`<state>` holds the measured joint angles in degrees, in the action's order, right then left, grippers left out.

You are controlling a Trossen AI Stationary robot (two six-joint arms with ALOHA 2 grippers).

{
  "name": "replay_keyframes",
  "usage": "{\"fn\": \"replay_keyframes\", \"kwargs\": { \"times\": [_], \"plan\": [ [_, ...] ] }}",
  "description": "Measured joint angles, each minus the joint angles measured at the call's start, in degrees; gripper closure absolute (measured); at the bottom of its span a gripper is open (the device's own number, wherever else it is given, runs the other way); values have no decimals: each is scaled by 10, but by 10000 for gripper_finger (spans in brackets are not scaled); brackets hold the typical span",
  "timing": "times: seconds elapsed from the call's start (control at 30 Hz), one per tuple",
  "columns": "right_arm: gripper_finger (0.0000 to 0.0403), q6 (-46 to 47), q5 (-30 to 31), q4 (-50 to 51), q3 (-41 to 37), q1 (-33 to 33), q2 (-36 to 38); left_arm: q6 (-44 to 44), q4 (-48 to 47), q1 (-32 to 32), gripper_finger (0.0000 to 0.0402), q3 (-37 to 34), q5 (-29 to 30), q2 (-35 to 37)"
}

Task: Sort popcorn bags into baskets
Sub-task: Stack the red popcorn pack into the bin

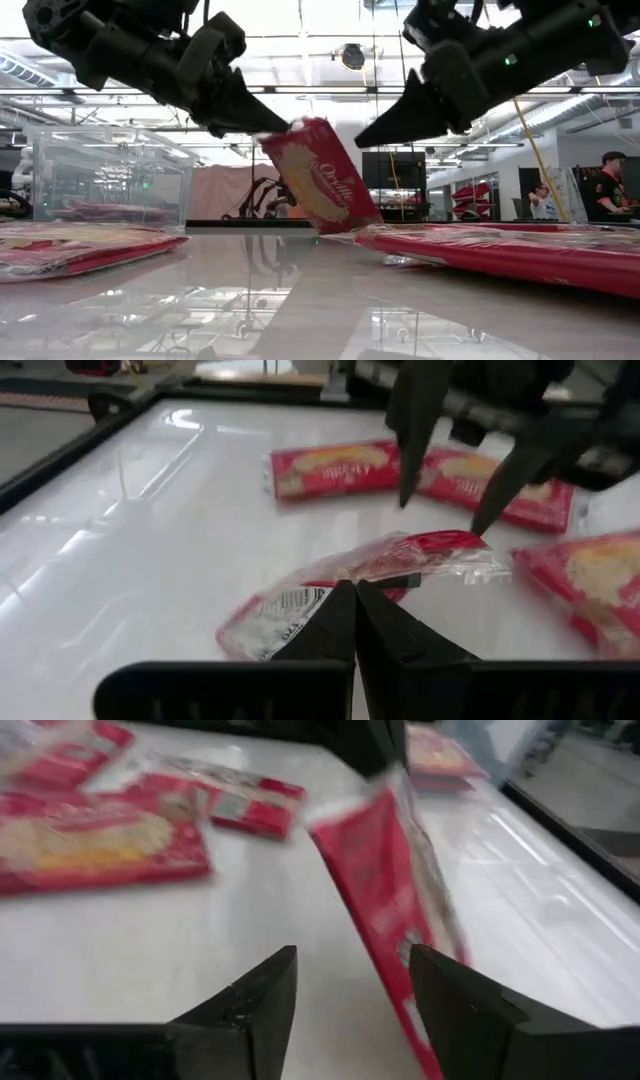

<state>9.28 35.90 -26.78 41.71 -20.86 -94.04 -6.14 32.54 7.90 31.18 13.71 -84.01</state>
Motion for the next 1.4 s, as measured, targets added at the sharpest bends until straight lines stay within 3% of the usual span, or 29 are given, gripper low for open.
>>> {"fn": "replay_keyframes", "kwargs": {
  "times": [0.27, 0.53, 0.73, 1.07, 1.27, 1.4],
  "plan": [
    [157, 20, 15, 5, 0, 8, -9, -20, 27, -3, 400, 0, -2, 0],
    [159, 6, 16, -46, 0, 18, -55, -37, 53, -3, 401, 0, -4, 0],
    [209, 34, 19, -86, 0, 42, -92, -37, 68, -1, 401, 0, -22, 0],
    [386, 33, 11, -90, -1, 48, -96, -11, 71, -1, 389, 0, -37, 7],
    [375, 20, -8, -52, -1, 50, -38, 57, 82, 8, 332, 1, -32, 31],
    [375, 51, -73, 21, 0, 67, 24, 80, 77, 18, 266, 1, -3, 70]
  ]
}}
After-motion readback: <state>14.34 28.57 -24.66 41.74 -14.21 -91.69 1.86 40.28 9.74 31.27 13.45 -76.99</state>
